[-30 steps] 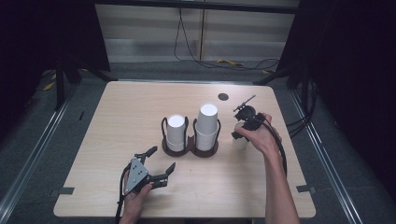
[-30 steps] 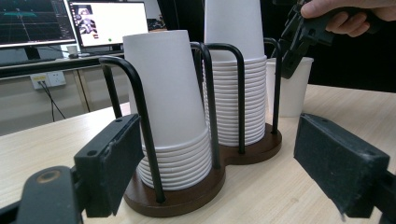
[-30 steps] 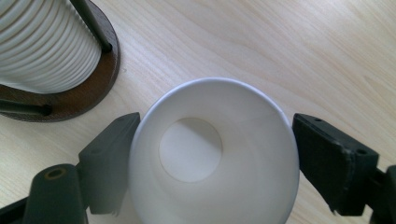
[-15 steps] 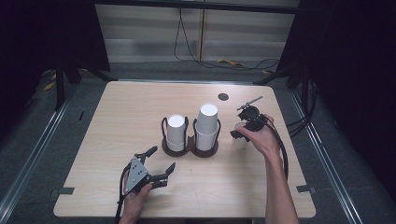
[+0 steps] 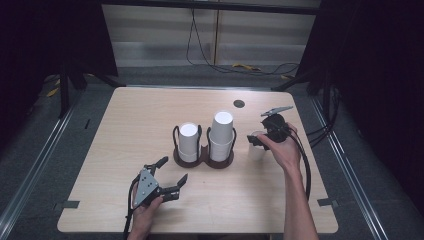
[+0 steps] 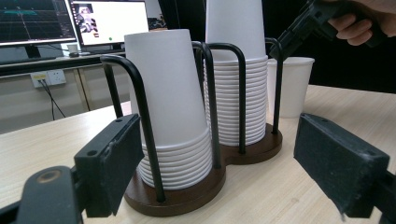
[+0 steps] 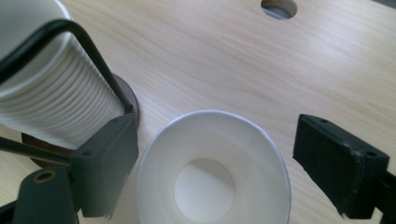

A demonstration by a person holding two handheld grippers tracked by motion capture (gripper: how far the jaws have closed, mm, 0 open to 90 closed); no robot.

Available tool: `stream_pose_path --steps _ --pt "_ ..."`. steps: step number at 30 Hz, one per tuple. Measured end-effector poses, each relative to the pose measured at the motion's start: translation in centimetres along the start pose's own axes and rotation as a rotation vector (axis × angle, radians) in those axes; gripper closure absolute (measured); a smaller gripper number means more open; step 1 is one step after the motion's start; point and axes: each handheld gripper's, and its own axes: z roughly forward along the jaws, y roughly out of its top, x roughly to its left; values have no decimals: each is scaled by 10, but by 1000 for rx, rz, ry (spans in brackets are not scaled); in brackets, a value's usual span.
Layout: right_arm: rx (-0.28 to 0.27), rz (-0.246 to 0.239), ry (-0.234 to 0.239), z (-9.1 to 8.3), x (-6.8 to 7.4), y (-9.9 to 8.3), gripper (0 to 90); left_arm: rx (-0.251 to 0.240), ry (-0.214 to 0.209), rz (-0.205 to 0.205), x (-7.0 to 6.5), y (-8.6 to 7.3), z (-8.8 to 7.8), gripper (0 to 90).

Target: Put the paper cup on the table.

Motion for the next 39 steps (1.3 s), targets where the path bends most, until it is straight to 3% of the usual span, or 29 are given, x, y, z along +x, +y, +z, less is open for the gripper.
stream_pose_path --steps 7,17,26,39 --pt "-107 9 -27 -11 5 1 140 9 3 4 1 0 0 156" --pt "-230 47 -15 -22 14 -1 136 6 9 -1 1 0 0 155" --pt "-333 63 -20 -32 23 -16 134 8 9 2 2 0 0 155" --pt "-460 64 -29 -47 54 -32 135 8 23 -5 2 0 0 155"
